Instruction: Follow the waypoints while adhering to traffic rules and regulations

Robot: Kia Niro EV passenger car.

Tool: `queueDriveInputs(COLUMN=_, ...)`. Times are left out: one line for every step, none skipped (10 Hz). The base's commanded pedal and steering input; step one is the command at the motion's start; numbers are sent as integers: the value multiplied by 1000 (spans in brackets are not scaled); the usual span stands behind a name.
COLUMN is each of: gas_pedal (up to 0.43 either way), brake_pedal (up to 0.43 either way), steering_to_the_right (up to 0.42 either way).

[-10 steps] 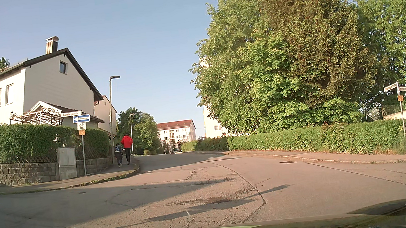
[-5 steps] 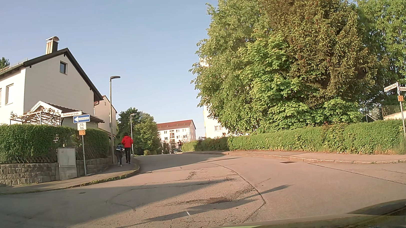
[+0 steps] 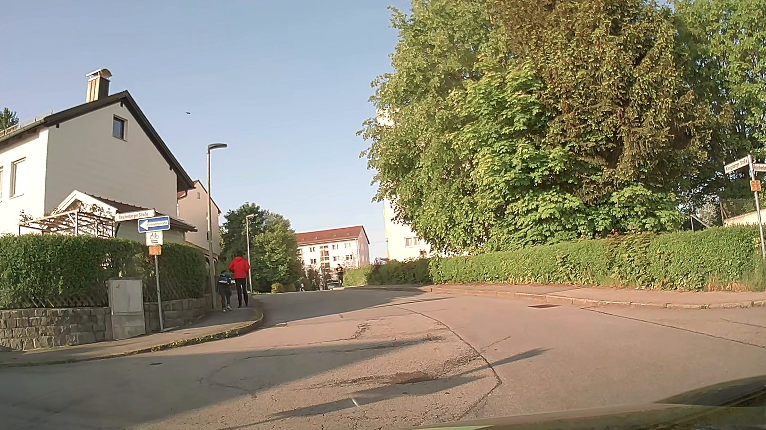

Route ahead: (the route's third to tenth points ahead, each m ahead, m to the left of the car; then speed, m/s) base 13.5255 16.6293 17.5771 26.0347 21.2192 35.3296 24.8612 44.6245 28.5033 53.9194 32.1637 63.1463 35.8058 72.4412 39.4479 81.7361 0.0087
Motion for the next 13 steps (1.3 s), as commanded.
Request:
queueDriveInputs(gas_pedal=429, brake_pedal=250, steering_to_the_right=-720)
queueDriveInputs(gas_pedal=429, brake_pedal=250, steering_to_the_right=-720)
queueDriveInputs(gas_pedal=429, brake_pedal=256, steering_to_the_right=-719)
queueDriveInputs(gas_pedal=429, brake_pedal=250, steering_to_the_right=-718)
queueDriveInputs(gas_pedal=429, brake_pedal=256, steering_to_the_right=-716)
queueDriveInputs(gas_pedal=429, brake_pedal=250, steering_to_the_right=-715)
queueDriveInputs(gas_pedal=429, brake_pedal=256, steering_to_the_right=-713)
queueDriveInputs(gas_pedal=429, brake_pedal=250, steering_to_the_right=-712)
queueDriveInputs(gas_pedal=441, brake_pedal=250, steering_to_the_right=-711)
queueDriveInputs(gas_pedal=441, brake_pedal=256, steering_to_the_right=-710)
queueDriveInputs(gas_pedal=449, brake_pedal=250, steering_to_the_right=-710)
queueDriveInputs(gas_pedal=449, brake_pedal=256, steering_to_the_right=-710)
queueDriveInputs(gas_pedal=461, brake_pedal=256, steering_to_the_right=-710)
